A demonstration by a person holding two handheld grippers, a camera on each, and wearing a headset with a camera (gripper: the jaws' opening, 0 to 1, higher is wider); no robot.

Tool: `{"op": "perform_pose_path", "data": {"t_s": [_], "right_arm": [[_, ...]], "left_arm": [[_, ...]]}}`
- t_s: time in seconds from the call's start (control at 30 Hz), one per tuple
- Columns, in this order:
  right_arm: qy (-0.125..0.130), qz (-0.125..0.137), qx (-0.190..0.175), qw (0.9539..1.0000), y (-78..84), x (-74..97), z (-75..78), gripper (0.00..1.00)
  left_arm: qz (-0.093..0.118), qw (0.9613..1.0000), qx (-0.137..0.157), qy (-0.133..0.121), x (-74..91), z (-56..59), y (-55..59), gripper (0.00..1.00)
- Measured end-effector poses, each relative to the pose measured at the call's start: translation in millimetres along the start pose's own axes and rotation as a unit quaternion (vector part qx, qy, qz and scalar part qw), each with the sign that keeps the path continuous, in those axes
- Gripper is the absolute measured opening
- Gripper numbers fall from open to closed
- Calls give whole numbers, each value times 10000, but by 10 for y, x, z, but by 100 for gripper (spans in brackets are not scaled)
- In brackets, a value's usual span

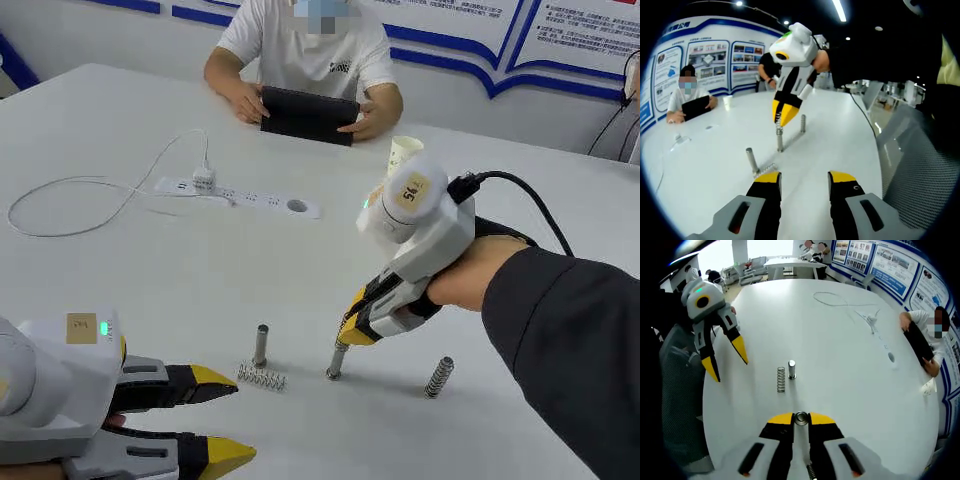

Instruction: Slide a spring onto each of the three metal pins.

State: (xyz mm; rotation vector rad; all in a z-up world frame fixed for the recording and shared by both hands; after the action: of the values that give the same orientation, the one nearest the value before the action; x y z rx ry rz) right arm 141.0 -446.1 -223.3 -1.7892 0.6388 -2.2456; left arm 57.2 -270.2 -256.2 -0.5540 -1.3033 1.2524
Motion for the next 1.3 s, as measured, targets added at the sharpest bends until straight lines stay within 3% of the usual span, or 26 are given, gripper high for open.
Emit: {"op": "perform_pose_path", "data": {"t_s": [0.77,1.3], "right_arm": [[-193,-192,-206,9994,149,-360,-59,12],[-164,-152,-199,9996,150,-388,-86,15]], "left_arm": [[-21,10000,90,-31,9,-33,47,38],[-7,9999,100,-43,16,-40,51,38]]}}
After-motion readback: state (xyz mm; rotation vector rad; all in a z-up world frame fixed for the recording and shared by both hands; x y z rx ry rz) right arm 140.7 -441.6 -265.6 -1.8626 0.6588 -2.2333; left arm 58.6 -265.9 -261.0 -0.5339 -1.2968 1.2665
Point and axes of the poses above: the centre of the closed fingertips' face, and the gripper's own axes: x roughly backward along the fingers, z roughly to its right, y roughly out of its underside, the point moved 7 cm from there along x, roughly backward along the fingers, and after that the axes turned 13 degrees about x, right-handed, at the moved point
